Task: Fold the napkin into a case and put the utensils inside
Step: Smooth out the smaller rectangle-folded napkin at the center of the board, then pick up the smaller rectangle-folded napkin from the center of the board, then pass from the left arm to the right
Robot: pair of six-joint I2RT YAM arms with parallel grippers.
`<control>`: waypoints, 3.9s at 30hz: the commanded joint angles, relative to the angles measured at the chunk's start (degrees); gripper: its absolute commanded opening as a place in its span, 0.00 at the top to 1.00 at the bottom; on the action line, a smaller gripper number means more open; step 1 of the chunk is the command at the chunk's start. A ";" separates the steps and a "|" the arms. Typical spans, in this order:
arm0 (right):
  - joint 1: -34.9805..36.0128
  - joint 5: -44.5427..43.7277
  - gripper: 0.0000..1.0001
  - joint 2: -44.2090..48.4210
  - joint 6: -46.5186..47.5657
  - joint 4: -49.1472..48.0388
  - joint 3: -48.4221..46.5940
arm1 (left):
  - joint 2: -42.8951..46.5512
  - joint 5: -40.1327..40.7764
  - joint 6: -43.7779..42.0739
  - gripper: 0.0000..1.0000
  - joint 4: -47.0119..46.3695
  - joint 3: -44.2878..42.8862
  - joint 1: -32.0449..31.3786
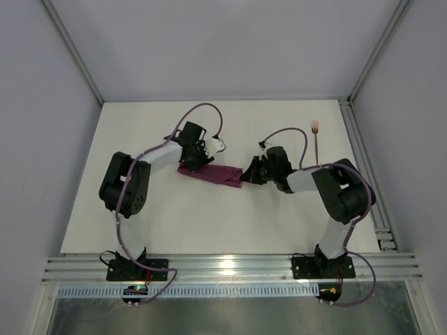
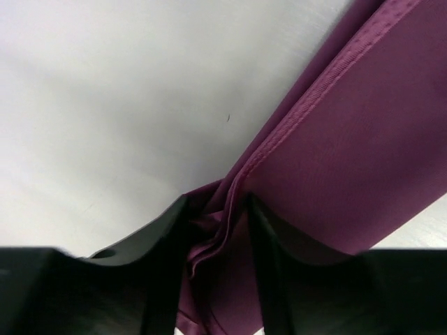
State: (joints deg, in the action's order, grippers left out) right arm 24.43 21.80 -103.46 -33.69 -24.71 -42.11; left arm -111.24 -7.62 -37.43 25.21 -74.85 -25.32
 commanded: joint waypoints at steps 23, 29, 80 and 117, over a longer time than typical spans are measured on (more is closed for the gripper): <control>0.01 0.96 0.96 -1.39 0.12 3.26 -3.51 | 18.52 7.00 -12.05 0.30 -12.37 21.23 -15.37; 0.01 1.22 0.96 -1.57 0.03 3.18 -3.77 | 16.24 16.13 -13.72 0.30 -22.30 25.98 -18.45; 9.41 12.48 0.40 50.55 66.20 -2.97 22.06 | 15.70 -8.81 -7.31 1.00 16.88 6.03 -9.57; 16.88 7.99 0.26 22.43 66.92 -23.63 18.03 | 13.07 -12.42 -8.36 1.00 24.80 2.87 -9.75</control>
State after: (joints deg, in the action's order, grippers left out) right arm 41.04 28.49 -78.91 33.95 -43.75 -22.11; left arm -97.84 -18.24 -45.45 48.86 -71.24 -34.96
